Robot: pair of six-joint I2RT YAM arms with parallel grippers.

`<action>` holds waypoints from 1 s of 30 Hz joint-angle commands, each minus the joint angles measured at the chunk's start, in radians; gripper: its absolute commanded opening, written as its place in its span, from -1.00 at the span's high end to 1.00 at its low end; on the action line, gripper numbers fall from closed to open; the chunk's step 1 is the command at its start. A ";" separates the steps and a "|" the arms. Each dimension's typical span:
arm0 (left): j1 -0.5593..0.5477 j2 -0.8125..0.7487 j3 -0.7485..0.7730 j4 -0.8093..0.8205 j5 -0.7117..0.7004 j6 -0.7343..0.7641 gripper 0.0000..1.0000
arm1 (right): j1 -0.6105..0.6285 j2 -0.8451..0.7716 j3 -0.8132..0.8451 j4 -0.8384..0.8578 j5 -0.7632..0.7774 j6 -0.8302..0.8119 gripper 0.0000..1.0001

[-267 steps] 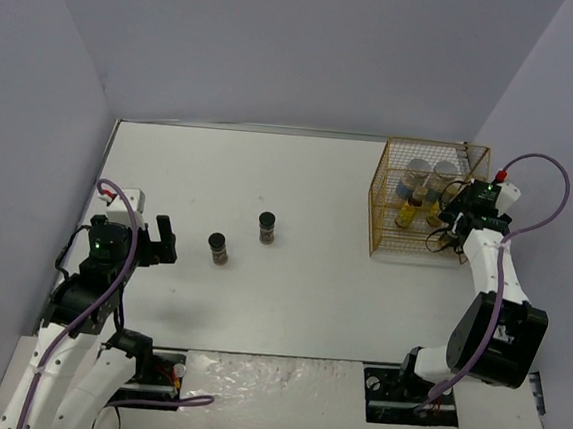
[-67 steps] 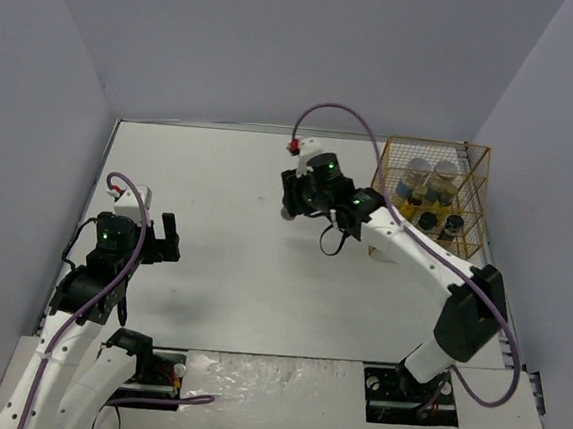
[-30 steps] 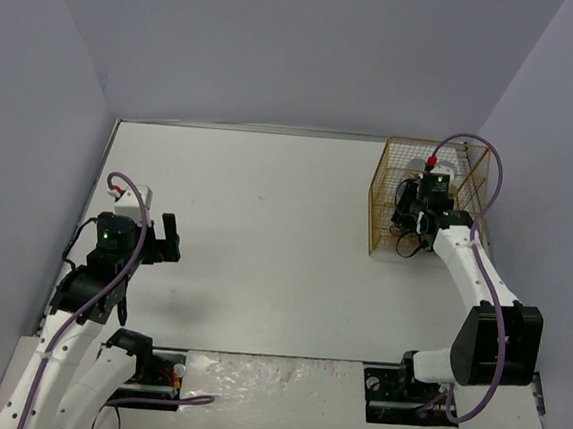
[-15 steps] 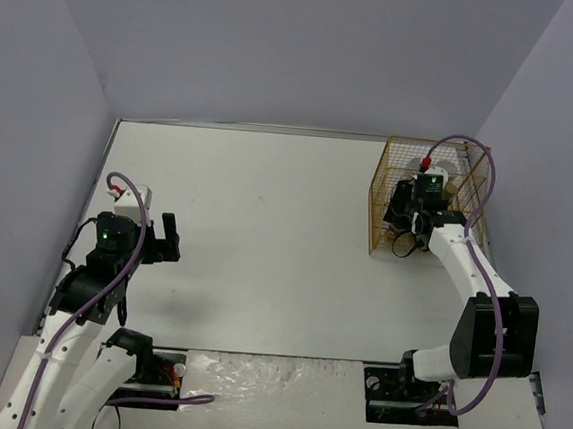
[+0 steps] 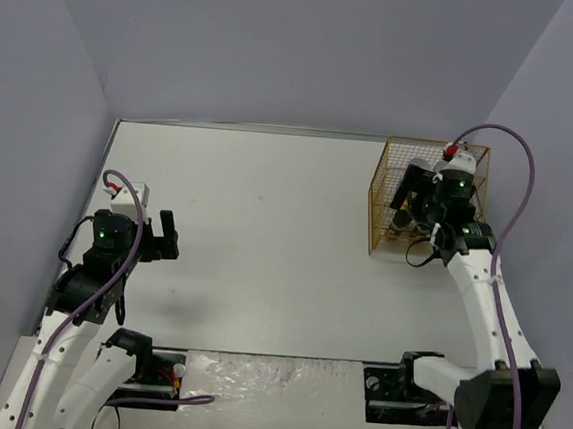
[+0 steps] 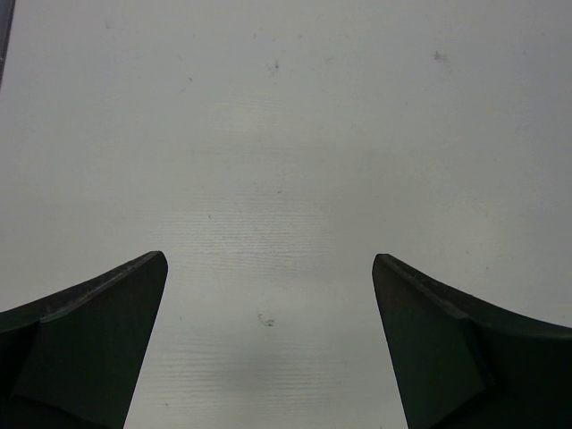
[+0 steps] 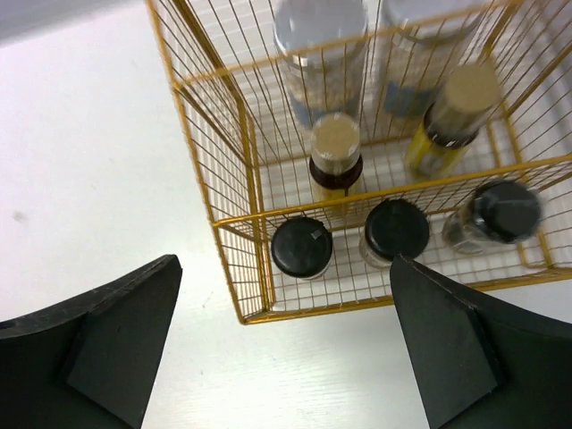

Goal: Organize the condiment bottles

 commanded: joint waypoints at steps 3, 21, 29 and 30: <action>-0.001 0.024 0.151 0.061 -0.047 0.026 -0.94 | 0.006 -0.248 0.048 -0.004 0.058 -0.071 -1.00; -0.024 0.022 0.103 0.079 -0.131 0.054 -0.94 | 0.006 -0.837 -0.189 -0.068 0.127 -0.002 -1.00; -0.030 -0.020 0.013 0.126 -0.159 0.050 -0.94 | 0.007 -0.864 -0.246 -0.059 0.181 0.015 -1.00; -0.030 -0.027 0.005 0.125 -0.165 0.054 -0.94 | 0.007 -0.863 -0.249 -0.057 0.181 0.012 -1.00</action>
